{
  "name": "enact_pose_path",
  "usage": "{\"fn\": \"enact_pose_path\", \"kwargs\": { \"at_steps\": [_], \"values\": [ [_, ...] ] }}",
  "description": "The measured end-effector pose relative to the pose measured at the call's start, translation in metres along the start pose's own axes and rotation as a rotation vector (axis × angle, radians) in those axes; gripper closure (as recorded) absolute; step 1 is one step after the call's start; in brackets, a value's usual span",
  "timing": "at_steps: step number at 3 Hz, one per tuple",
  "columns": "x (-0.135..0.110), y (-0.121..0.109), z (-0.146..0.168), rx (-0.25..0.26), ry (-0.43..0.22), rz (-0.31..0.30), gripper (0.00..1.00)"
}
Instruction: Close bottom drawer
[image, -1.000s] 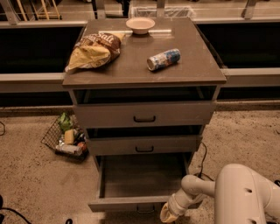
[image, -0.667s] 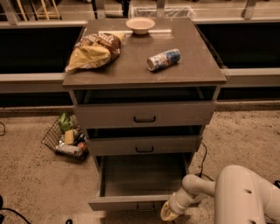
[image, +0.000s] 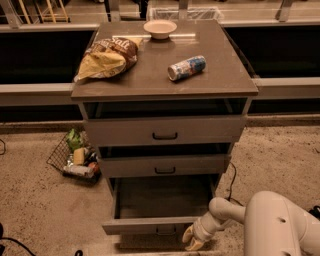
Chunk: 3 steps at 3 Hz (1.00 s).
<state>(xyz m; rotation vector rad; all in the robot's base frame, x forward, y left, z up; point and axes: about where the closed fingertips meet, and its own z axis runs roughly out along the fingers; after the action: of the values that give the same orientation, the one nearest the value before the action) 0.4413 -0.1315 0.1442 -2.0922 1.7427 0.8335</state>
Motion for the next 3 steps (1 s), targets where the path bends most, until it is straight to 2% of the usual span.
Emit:
{"fn": "enact_pose_path", "kwargs": {
  "at_steps": [1,2,3],
  "values": [
    [0.005,-0.014,-0.005,0.029,-0.015,-0.016,0.04],
    [0.009,-0.035,-0.014,0.078,-0.056,-0.049,0.0],
    [0.009,-0.035,-0.014,0.078,-0.056,-0.049,0.0]
  ]
}}
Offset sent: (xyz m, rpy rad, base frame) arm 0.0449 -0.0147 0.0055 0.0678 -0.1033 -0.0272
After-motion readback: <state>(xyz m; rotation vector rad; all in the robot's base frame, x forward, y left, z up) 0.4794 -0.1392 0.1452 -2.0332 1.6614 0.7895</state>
